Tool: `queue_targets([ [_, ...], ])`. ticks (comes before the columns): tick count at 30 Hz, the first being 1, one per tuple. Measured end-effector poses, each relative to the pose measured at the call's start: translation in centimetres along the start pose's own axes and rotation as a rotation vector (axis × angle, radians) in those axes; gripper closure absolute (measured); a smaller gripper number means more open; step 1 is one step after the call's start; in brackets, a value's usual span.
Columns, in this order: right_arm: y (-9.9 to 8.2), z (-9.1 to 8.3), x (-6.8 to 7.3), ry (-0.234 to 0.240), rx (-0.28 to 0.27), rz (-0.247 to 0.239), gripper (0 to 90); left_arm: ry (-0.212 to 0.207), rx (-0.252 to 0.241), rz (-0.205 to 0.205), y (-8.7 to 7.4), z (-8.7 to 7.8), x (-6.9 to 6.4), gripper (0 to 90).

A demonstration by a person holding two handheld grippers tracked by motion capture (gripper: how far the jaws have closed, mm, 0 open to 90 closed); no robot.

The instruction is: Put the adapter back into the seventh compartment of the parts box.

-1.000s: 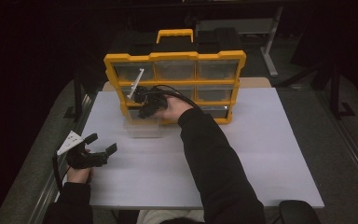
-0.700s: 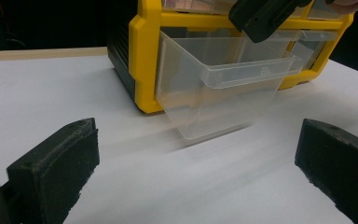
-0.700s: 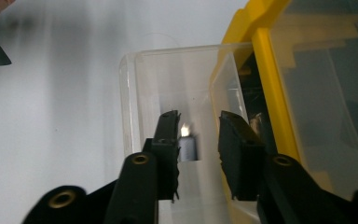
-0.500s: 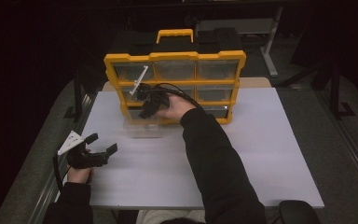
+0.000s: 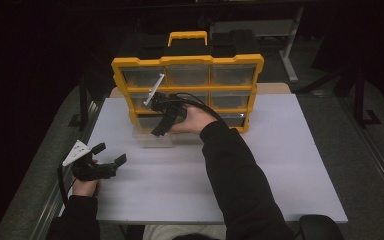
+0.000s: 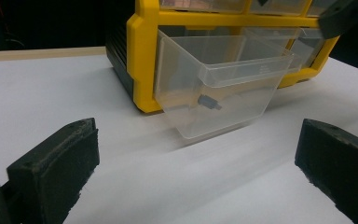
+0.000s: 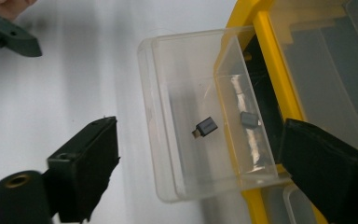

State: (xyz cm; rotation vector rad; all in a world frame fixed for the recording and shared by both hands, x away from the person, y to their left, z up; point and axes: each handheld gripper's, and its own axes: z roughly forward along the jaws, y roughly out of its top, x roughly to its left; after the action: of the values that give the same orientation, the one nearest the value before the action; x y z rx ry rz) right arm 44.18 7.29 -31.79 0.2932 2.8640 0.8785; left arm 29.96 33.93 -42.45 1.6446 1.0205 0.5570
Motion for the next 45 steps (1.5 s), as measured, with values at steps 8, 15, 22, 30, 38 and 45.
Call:
queue_targets([
  [8, -1.4, -1.7, 0.5, 0.007, -0.028, 0.008, 2.0, 0.001, 0.002, 0.000, 0.0, 0.1, -0.1, 0.0],
  [15, -2.9, -3.1, 0.6, 0.003, -0.054, 0.020, 0.0, 0.007, 0.001, -0.005, -0.1, 0.0, 0.0, 0.0],
  [22, -4.6, -4.3, 0.5, -0.009, -0.081, 0.046, 0.0, 0.009, 0.004, -0.003, -0.1, 0.0, 0.0, 0.0],
  [30, -6.9, -5.7, 0.5, -0.022, -0.103, 0.082, 0.0, 0.016, 0.004, -0.009, -0.1, 0.0, 0.0, 0.0],
  [38, -9.1, -7.0, 0.5, -0.041, -0.123, 0.117, 0.0, 0.017, 0.006, -0.012, -0.2, 0.0, 0.0, 0.0],
  [45, -10.8, -7.7, 0.6, -0.063, -0.135, 0.143, 0.0, 0.018, 0.008, -0.015, -0.2, 0.0, 0.0, 0.0],
])
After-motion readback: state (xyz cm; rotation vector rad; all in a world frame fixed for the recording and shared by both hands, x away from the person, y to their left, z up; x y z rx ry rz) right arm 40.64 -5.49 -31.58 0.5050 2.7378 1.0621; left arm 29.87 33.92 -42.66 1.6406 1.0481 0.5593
